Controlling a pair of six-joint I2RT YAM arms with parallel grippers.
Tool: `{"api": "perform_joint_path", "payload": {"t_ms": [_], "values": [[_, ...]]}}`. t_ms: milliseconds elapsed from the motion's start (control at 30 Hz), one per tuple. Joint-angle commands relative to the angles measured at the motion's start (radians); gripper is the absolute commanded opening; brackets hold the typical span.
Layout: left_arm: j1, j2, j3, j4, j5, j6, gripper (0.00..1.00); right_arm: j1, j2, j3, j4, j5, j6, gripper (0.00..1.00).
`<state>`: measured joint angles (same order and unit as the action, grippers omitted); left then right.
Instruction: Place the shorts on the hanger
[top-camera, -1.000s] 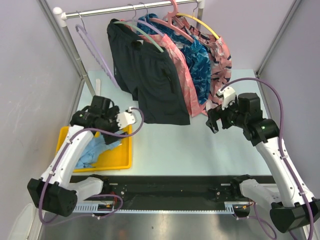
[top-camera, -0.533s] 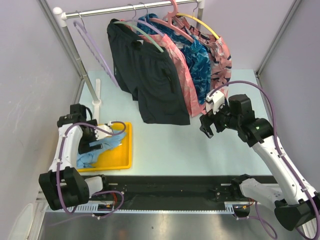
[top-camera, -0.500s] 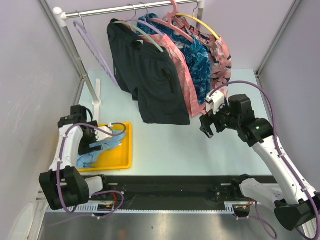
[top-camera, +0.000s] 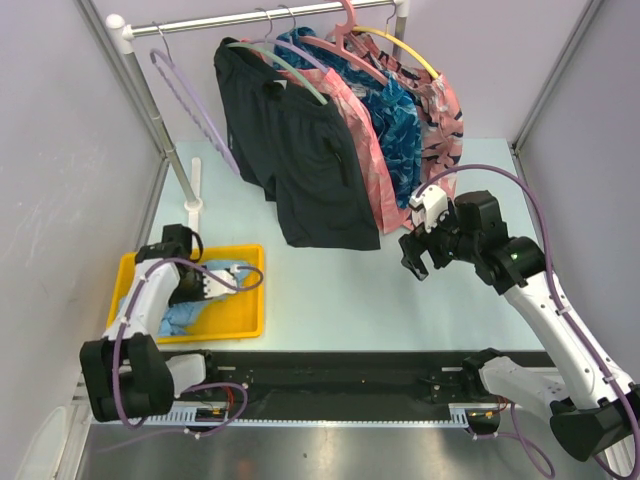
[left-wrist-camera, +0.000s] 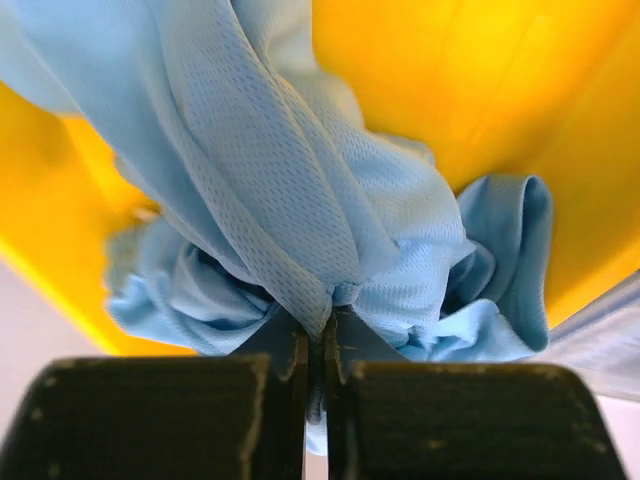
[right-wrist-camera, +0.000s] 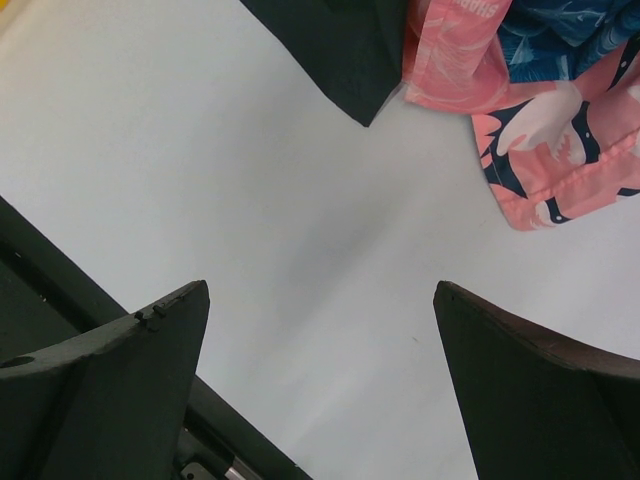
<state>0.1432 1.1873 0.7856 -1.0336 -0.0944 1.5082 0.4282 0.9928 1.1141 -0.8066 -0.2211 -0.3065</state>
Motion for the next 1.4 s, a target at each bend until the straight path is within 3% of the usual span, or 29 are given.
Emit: {"api": "perform_joint_path", "payload": {"t_ms": [0, 300, 467, 667, 733, 800, 900, 967, 1167, 1267, 1367], "values": [[-0.132, -0.101, 0.036, -0.084, 0.113, -0.055, 0.00, 0.004, -0.011, 0.035, 0.012, 0.005, 0.027, 1.00], [-0.546, -0.055, 0.512, -0.304, 0.320, -0.336, 0.00, -0.020, -0.011, 0.052, 0.038, 0.008, 0.093, 1.00], [-0.744, 0.098, 0.936, -0.422, 0.390, -0.431, 0.00, -0.066, -0.014, 0.069, 0.055, 0.003, 0.144, 1.00], [-0.934, 0.317, 1.443, -0.428, 0.412, -0.563, 0.00, -0.117, -0.020, 0.093, 0.067, 0.022, 0.205, 1.00], [-0.971, 0.391, 1.652, -0.425, 0.433, -0.627, 0.00, -0.127, -0.023, 0.098, 0.070, 0.046, 0.225, 1.00], [-0.984, 0.462, 1.744, -0.377, 0.449, -0.693, 0.00, -0.141, -0.023, 0.105, 0.073, 0.057, 0.237, 1.00], [-1.011, 0.440, 1.677, -0.256, 0.479, -0.724, 0.00, -0.155, -0.031, 0.108, 0.069, 0.081, 0.242, 1.00], [-1.021, 0.411, 1.527, -0.183, 0.489, -0.761, 0.00, -0.160, -0.037, 0.112, 0.063, 0.104, 0.233, 1.00], [-1.018, 0.390, 1.292, -0.118, 0.544, -0.839, 0.00, -0.177, -0.055, 0.118, 0.041, 0.157, 0.163, 1.00], [-1.018, 0.318, 1.103, -0.105, 0.567, -0.755, 0.00, -0.177, -0.059, 0.116, 0.024, 0.138, 0.129, 1.00], [-1.018, 0.241, 0.846, -0.161, 0.492, -0.547, 0.03, -0.178, -0.051, 0.116, -0.011, 0.109, 0.089, 1.00]]}}
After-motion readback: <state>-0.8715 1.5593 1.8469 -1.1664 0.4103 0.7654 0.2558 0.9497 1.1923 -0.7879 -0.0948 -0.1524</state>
